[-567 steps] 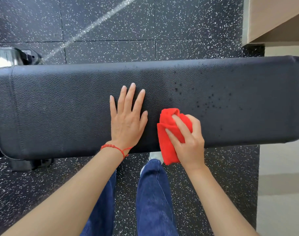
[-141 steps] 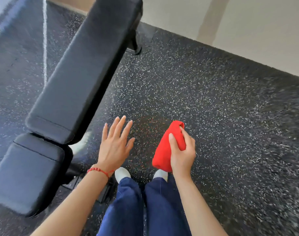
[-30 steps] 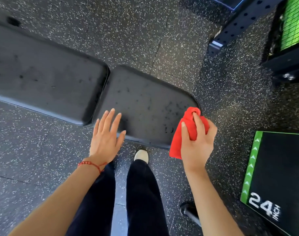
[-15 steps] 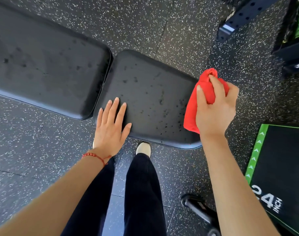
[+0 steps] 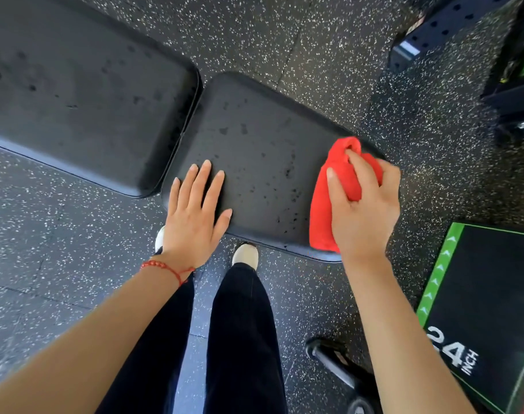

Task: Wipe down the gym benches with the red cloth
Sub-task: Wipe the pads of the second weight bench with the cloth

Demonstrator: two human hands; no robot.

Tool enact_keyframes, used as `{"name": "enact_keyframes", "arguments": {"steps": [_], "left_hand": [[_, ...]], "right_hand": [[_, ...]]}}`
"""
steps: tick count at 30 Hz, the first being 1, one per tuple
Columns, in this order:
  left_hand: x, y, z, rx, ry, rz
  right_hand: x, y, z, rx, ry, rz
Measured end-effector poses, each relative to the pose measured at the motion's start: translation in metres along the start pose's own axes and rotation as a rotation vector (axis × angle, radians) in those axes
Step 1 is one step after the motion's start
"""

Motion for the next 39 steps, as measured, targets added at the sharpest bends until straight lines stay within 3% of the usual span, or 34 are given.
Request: {"name": "enact_keyframes", "arguments": {"steps": [7, 17, 29, 39], "left_hand": [[0.001, 0.001, 0.001, 0.002, -0.013, 0.004], [0.0, 0.004, -0.001, 0.016, 0.015, -0.059], [-0.006, 0.024, 0.001, 0.029, 0.045, -0.101], [-0.011, 0.028, 0.002, 0.095, 0.103, -0.154]], "right_hand": [[0.009, 0.013, 0.039, 0.041, -0.051, 0.038], [0.028, 0.039, -0.064, -0.047, 0.039, 0.032], [0.056, 0.065, 0.031, 0.03, 0.0, 0.078], [0.063, 0.074, -0.062, 0.023, 0.055, 0.065]]}}
Point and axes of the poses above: each hand's wrist, its own z-axis towards the middle knuckle, its own x-axis out of the palm, y = z × x, the point moved 10 cm from there along z, towards the middle knuckle, and after that the axes turned 8 degrees about -z, right-handed, at the moved point
